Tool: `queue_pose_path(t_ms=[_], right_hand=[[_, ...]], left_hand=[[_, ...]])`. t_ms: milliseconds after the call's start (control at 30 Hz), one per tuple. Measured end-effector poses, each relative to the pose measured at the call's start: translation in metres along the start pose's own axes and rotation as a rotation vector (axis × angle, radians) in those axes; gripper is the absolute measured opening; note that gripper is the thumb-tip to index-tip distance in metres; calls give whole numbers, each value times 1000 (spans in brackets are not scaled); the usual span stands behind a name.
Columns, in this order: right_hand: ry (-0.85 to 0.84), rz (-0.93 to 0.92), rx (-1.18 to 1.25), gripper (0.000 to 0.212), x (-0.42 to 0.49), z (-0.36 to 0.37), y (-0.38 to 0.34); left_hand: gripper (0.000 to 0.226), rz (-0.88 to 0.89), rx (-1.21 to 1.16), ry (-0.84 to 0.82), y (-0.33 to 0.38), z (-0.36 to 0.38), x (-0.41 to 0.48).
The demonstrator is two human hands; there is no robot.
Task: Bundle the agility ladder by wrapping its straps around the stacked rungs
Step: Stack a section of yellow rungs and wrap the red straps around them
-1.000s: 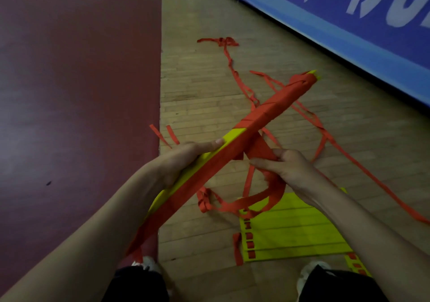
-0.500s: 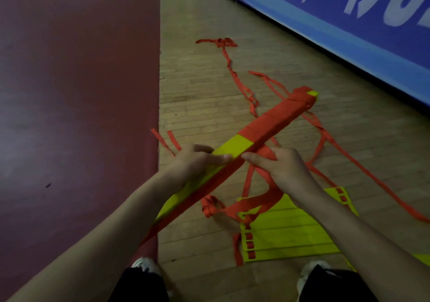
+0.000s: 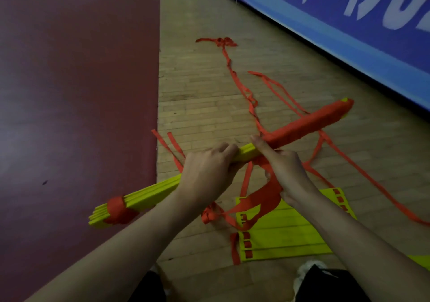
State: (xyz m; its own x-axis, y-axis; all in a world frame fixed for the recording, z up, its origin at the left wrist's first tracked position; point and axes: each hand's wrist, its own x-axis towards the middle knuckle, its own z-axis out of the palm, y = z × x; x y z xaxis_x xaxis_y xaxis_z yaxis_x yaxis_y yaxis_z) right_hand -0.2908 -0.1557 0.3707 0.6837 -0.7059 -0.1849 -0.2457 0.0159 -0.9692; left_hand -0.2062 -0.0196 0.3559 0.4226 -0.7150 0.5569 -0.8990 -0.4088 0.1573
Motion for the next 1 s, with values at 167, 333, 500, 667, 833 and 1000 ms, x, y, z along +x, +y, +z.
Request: queue_pose_path(t_ms=[167, 333, 500, 667, 833, 1000], right_hand=[[-57, 42, 191, 29, -4, 0, -2], [-138, 3, 186, 25, -3, 2, -2], [-286, -34, 284, 28, -6, 1, -2], [-357, -71, 336, 22, 1, -4, -2], [-486, -53, 236, 12, 5, -18, -5], [-553, -41, 71, 8, 6, -23, -2]], left_hand=[[25, -74, -91, -35, 1, -3, 3], [64, -630, -772, -617, -8, -22, 15], [62, -632, -1229, -845, -28, -26, 10], [46, -643, -1430, -986, -41, -32, 6], [32, -689, -1401, -884, -42, -29, 3], [45, -692, -1313, -870, -47, -29, 3]])
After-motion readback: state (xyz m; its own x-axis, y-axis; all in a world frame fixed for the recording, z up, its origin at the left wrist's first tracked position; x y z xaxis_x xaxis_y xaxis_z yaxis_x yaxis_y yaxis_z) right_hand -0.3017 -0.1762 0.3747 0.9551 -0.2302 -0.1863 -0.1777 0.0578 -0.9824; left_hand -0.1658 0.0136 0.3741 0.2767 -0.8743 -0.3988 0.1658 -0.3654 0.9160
